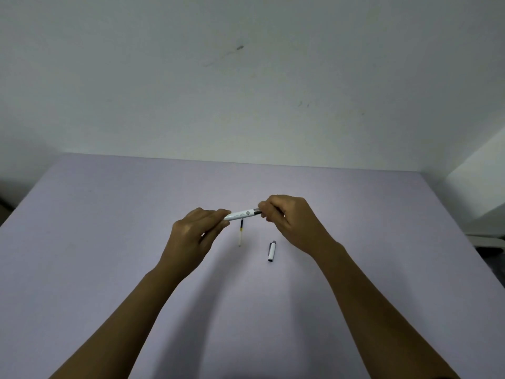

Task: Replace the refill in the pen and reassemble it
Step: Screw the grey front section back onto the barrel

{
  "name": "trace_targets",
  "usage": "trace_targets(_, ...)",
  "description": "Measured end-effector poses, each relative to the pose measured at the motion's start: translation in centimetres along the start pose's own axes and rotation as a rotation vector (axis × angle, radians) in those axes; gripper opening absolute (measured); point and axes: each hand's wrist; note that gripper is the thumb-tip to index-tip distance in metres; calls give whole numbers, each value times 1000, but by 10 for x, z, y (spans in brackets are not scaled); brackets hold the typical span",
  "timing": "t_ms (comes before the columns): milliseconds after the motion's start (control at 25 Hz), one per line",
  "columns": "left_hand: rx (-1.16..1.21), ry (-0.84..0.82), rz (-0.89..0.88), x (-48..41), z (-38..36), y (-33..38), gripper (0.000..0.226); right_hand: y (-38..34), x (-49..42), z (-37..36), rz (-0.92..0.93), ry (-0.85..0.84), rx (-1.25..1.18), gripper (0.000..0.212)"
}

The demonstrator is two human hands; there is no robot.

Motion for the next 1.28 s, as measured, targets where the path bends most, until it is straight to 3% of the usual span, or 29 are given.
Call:
trace_targets(80, 11, 1, 3, 0, 0, 0, 21, 0, 2, 1, -8, -36, -77, 27)
trace_targets(200, -1, 6, -2, 0, 1, 0, 23, 1, 2, 0, 114, -7, -4, 17)
trace_targets(440, -31, 0, -24, -4, -2, 1, 26, 3, -6, -4, 105, 67, 206, 49)
trace_targets(680, 1, -17, 23, 5, -11, -7, 29, 11, -9, -12, 5, -59, 129, 51)
trace_targets(840, 17, -18, 103, 8, -17, -16, 44, 33, -9, -11, -239, 109, -130, 42)
trace_targets(960, 6, -3, 154, 10, -21, -22, 43, 75, -11, -24, -428, 216, 9, 34)
trace_targets(1080, 13, -20, 211, 11, -28, -25, 31, 120, 0, -55, -559, 86, 167, 22)
trace_targets(1200, 28, -52, 228, 11, -34, -26, 29, 148, 16, -88, -664, -82, 261, 28)
trace_targets(1280, 29, -67, 237, 9, -36, -27, 28, 154, 21, -104, -732, -99, 227, 34)
Point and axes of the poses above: each hand's wrist, its own x-axis away from the middle knuckle, its own z-axis out of the back of the hand, y = z × x, and after that the axes turned 1 degree about -x, right-handed
